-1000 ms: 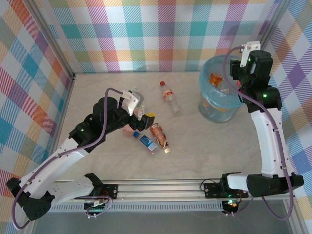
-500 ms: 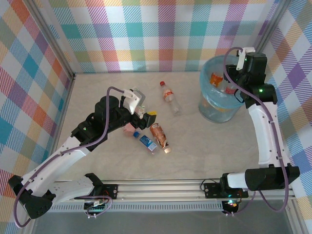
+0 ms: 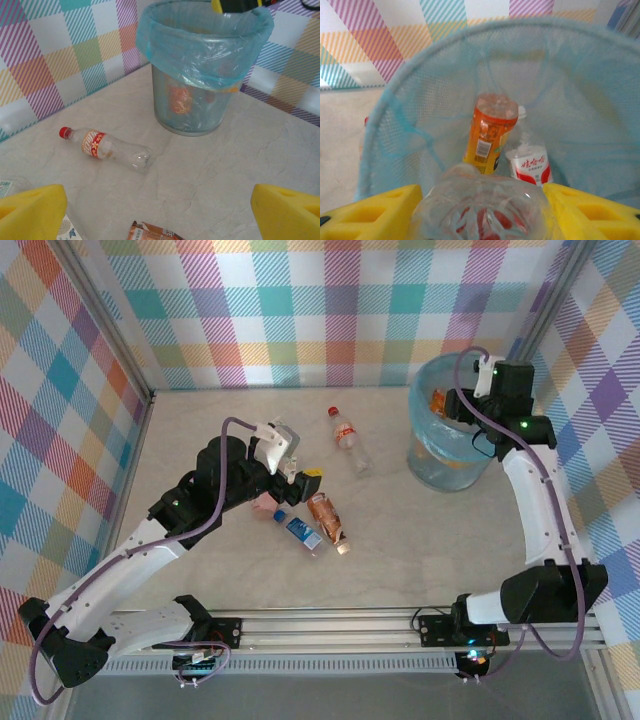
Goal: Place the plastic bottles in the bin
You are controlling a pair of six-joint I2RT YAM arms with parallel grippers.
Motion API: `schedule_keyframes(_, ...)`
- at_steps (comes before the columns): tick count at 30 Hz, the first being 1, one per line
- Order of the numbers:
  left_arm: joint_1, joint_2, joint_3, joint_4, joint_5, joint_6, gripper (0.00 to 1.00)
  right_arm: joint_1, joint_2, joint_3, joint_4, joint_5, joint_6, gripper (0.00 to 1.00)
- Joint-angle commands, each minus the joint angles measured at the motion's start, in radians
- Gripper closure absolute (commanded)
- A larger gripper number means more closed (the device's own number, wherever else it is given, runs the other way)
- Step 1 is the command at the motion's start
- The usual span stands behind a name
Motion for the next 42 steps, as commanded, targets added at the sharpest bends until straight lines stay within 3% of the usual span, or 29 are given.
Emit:
schedule_keyframes(1, -0.009, -0.004, -0.001, 0.016, 0.006, -0.008, 0.05, -0.017, 0.031, -0.038, 0.065, -0.045, 0.024, 0.47)
schedule_keyframes(7, -0.008, -0.011, 0.0, 0.016, -0.004, 0.0, 0.05, -0.027, 0.058, -0.025, 0.056, -0.06, 0.046, 0.31)
schedule_keyframes(15, -0.008, 0.006, 0.006, 0.017, 0.002, -0.003, 0.05, -0.027, -0.004, 0.037, 0.008, -0.045, 0.057, 0.22)
schedule_keyframes(31, -0.009, 0.033, 0.009, 0.021, 0.002, -0.011, 0.05, -0.028, 0.032, -0.053, 0.04, -0.073, 0.064, 0.54)
schedule_keyframes(42, -0.008, 0.025, -0.008, 0.019, -0.017, -0.014, 0.05, -0.033, 0.125, -0.015, -0.028, -0.212, 0.116, 0.6)
